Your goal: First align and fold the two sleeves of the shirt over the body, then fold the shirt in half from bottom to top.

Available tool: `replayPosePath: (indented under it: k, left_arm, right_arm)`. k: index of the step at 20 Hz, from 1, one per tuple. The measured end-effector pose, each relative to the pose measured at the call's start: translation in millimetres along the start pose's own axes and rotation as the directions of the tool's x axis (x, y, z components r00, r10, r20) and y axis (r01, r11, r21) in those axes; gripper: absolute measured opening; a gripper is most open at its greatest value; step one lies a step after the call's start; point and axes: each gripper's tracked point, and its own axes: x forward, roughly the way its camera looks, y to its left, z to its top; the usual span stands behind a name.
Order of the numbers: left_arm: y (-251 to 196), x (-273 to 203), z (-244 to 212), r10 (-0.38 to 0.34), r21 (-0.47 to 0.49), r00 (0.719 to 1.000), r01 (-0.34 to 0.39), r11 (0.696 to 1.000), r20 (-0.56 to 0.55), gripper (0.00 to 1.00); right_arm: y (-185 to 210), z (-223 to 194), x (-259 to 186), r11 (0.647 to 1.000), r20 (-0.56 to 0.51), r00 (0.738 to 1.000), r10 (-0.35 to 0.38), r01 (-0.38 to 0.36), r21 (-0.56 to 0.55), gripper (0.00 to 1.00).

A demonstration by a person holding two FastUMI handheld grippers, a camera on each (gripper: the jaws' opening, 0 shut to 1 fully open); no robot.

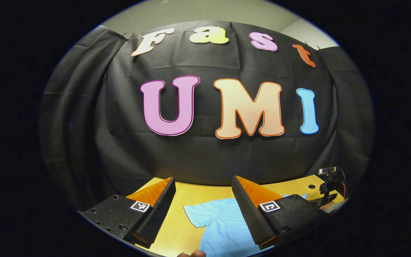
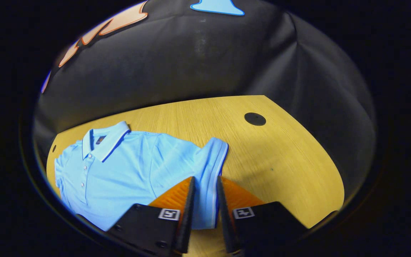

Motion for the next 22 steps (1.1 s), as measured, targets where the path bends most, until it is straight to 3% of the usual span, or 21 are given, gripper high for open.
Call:
replayPosePath:
  k: [1, 4, 10, 14, 22]
  left_arm:
    - [1, 0, 0, 0.003, -0.002, 1.0, -0.003, 1.0, -0.003, 0.95]
    - [6, -1, 0, 0.013, -0.004, 1.0, -0.013, 1.0, -0.003, 0.94]
    - [12, -4, -3, 0.02, -0.021, 1.0, -0.02, 1.0, -0.005, 0.95]
    - [17, -6, -3, 0.021, -0.033, 1.0, -0.021, 0.999, -0.003, 0.94]
    - [38, -5, -18, 0.021, -0.028, 0.999, -0.022, 0.999, -0.031, 0.96]
  right_arm:
    - [1, 2, 1, 1.0, 0.013, 1.0, 0.003, -0.003, -0.006, 0.25]
    - [4, 8, -3, 1.0, 0.041, 0.999, -0.007, 0.007, -0.015, 0.01]
    - [35, 36, -26, 0.994, 0.091, 0.993, 0.07, -0.077, 0.072, 0.02]
    - [69, 46, -49, 0.981, 0.118, 0.98, 0.158, -0.17, 0.093, 0.0]
    - [155, 24, -70, 0.937, 0.108, 0.941, 0.32, -0.331, 0.11, 0.03]
